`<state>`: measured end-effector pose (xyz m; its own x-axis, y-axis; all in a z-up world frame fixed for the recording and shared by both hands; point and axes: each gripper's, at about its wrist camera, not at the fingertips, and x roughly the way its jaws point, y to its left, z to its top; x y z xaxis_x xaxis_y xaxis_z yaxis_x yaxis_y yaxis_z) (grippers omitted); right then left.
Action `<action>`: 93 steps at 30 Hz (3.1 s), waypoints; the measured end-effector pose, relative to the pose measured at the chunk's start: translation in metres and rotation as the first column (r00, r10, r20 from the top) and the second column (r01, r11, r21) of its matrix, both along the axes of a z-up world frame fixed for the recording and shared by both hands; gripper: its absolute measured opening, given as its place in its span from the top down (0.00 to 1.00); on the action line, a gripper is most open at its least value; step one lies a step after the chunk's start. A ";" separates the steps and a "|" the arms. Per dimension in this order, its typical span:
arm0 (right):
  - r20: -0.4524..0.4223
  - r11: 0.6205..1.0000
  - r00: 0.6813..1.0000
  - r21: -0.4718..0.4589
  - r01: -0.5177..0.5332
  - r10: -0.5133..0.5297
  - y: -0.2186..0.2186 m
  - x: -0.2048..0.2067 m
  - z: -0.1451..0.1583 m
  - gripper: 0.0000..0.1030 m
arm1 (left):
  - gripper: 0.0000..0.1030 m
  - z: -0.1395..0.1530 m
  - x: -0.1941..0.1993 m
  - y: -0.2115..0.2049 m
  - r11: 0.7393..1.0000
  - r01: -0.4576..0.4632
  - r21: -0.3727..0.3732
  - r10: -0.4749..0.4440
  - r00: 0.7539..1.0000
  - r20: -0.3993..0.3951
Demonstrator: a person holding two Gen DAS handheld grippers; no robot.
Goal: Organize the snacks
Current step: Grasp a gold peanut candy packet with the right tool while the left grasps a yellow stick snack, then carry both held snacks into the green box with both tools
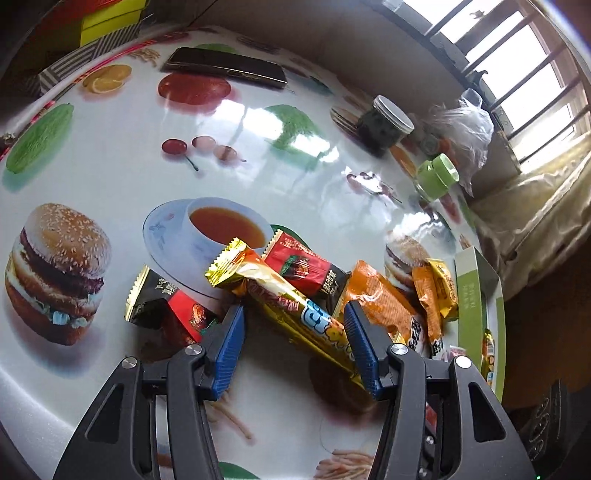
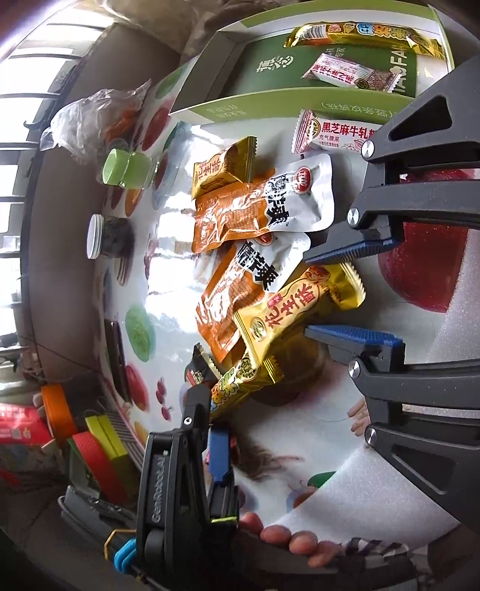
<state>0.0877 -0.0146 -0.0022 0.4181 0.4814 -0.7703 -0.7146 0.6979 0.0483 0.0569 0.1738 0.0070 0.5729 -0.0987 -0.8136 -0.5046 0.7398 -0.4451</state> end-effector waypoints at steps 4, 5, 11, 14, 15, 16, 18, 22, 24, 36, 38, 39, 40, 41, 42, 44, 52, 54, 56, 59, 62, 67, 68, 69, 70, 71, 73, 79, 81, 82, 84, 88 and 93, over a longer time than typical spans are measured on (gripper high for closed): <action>-0.002 1.000 1.000 0.016 0.012 -0.012 -0.003 -0.001 0.002 0.76 | 0.47 0.000 0.004 -0.004 1.000 0.008 0.025 -0.008 1.000 -0.012; -0.001 1.000 1.000 0.019 0.015 -0.015 -0.003 -0.001 0.003 0.78 | 0.47 0.001 0.005 -0.005 0.999 0.011 0.036 -0.011 1.000 -0.018; -0.020 0.998 0.999 0.050 0.037 -0.036 -0.009 -0.003 0.005 0.86 | 0.60 0.001 0.004 -0.009 0.996 0.052 0.070 -0.050 0.999 -0.022; -0.029 0.997 0.999 0.060 0.041 -0.039 -0.011 -0.004 0.006 0.89 | 0.68 0.003 0.004 -0.013 0.992 0.085 0.089 -0.083 0.996 -0.024; -0.034 0.997 0.999 0.068 0.043 -0.041 -0.012 -0.005 0.007 0.91 | 0.68 0.004 0.003 -0.016 0.990 0.102 0.099 -0.100 0.995 -0.027; -0.037 0.996 0.998 0.071 0.047 -0.044 -0.013 -0.006 0.008 0.91 | 0.68 0.004 0.003 -0.018 0.987 0.119 0.105 -0.116 0.993 -0.031; -0.056 0.995 0.997 0.080 0.051 -0.047 -0.015 -0.007 0.008 0.92 | 0.68 0.005 0.001 -0.026 0.978 0.168 0.127 -0.165 0.986 -0.039; -0.078 0.995 0.996 0.087 0.049 -0.043 -0.019 -0.009 0.007 0.92 | 0.68 0.009 -0.003 -0.039 0.952 0.242 0.186 -0.235 0.970 -0.054; -0.067 0.995 0.997 0.086 0.045 -0.039 -0.018 -0.010 0.009 0.91 | 0.68 0.008 -0.003 -0.040 0.951 0.249 0.182 -0.241 0.968 -0.068; 0.030 0.999 0.999 -0.016 -0.040 0.041 0.005 0.000 0.008 0.57 | 0.52 0.000 -0.006 -0.034 0.961 0.203 0.188 -0.185 0.977 -0.107; 0.021 0.998 0.999 -0.033 -0.044 0.045 0.010 0.002 0.003 0.57 | 0.52 0.000 -0.005 -0.036 0.959 0.203 0.198 -0.183 0.977 -0.114; 0.017 0.998 0.999 -0.044 -0.043 0.044 0.012 0.003 0.001 0.57 | 0.52 0.001 -0.005 -0.037 0.957 0.203 0.208 -0.181 0.976 -0.117; 0.018 0.998 0.999 -0.045 -0.042 0.043 0.013 0.003 0.001 0.57 | 0.52 0.001 -0.005 -0.039 0.955 0.202 0.216 -0.179 0.976 -0.121; 0.018 0.998 0.999 -0.042 -0.039 0.040 0.013 0.002 0.000 0.58 | 0.52 0.000 -0.004 -0.041 0.952 0.202 0.229 -0.178 0.976 -0.122; 0.017 0.999 0.999 -0.032 -0.035 0.036 0.012 0.002 0.000 0.64 | 0.52 0.000 -0.004 -0.042 0.951 0.200 0.237 -0.175 0.977 -0.121; 0.004 0.999 1.000 -0.015 -0.029 0.029 0.011 0.001 0.001 0.69 | 0.52 0.001 -0.003 -0.043 0.947 0.201 0.249 -0.177 0.977 -0.119; -0.006 1.000 1.000 0.030 0.006 -0.006 0.005 -0.004 0.005 0.77 | 0.75 0.001 -0.009 -0.038 0.949 0.192 0.248 -0.170 0.979 -0.110; -0.005 0.999 1.000 0.037 0.016 -0.015 0.004 -0.006 0.006 0.77 | 0.76 0.002 -0.012 -0.037 0.950 0.193 0.244 -0.173 0.980 -0.103; -0.008 0.998 1.000 0.052 0.026 -0.026 0.002 -0.007 0.008 0.77 | 0.77 0.003 -0.015 -0.036 0.951 0.188 0.246 -0.168 0.980 -0.102; -0.007 0.997 0.999 0.068 0.035 -0.034 0.000 -0.010 0.012 0.77 | 0.77 0.006 -0.018 -0.036 0.950 0.187 0.248 -0.168 0.981 -0.095; -0.008 0.996 0.999 0.079 0.046 -0.045 -0.002 -0.012 0.015 0.78 | 0.77 0.012 -0.021 -0.037 0.951 0.183 0.250 -0.168 0.983 -0.080; -0.004 0.993 0.998 0.101 0.062 -0.062 -0.008 -0.016 0.022 0.78 | 0.77 0.024 -0.026 -0.043 0.947 0.192 0.258 -0.184 0.981 -0.056; -0.001 0.992 0.998 0.105 0.068 -0.068 -0.010 -0.017 0.024 0.78 | 0.77 0.026 -0.026 -0.044 0.946 0.194 0.260 -0.186 0.981 -0.053; 0.000 0.991 0.997 0.109 0.074 -0.075 -0.012 -0.017 0.026 0.78 | 0.77 0.028 -0.026 -0.045 0.945 0.195 0.263 -0.189 0.981 -0.049; 0.001 0.990 0.997 0.113 0.082 -0.083 -0.015 -0.018 0.028 0.78 | 0.77 0.031 -0.026 -0.047 0.944 0.197 0.266 -0.192 0.980 -0.044; 0.003 0.989 0.996 0.116 0.088 -0.089 -0.017 -0.018 0.029 0.78 | 0.77 0.033 -0.026 -0.048 0.943 0.199 0.268 -0.196 0.980 -0.039; 0.006 0.986 0.994 0.125 0.107 -0.108 -0.023 -0.018 0.033 0.78 | 0.77 0.038 -0.026 -0.052 0.939 0.206 0.274 -0.206 0.978 -0.029; 0.020 0.976 0.987 0.155 0.153 -0.158 -0.041 -0.019 0.045 0.78 | 0.77 0.049 -0.024 -0.070 0.925 0.242 0.292 -0.250 0.968 -0.010; 0.024 0.973 0.985 0.160 0.164 -0.169 -0.046 -0.019 0.048 0.78 | 0.77 0.051 -0.022 -0.076 0.921 0.253 0.296 -0.263 0.965 -0.008; 0.026 0.972 0.984 0.165 0.170 -0.176 -0.049 -0.019 0.050 0.78 | 0.77 0.053 -0.021 -0.079 0.918 0.261 0.299 -0.272 0.962 -0.004; 0.031 0.968 0.981 0.170 0.184 -0.192 -0.055 -0.018 0.053 0.78 | 0.77 0.057 -0.019 -0.087 0.912 0.276 0.303 -0.291 0.957 0.005; 0.034 0.961 0.975 0.178 0.210 -0.220 -0.066 -0.016 0.057 0.78 | 0.77 0.063 -0.014 -0.101 0.900 0.305 0.311 -0.325 0.946 0.012; 0.038 0.954 0.968 0.183 0.238 -0.249 -0.079 -0.014 0.060 0.78 | 0.77 0.068 -0.007 -0.116 0.888 0.338 0.311 -0.362 0.932 0.020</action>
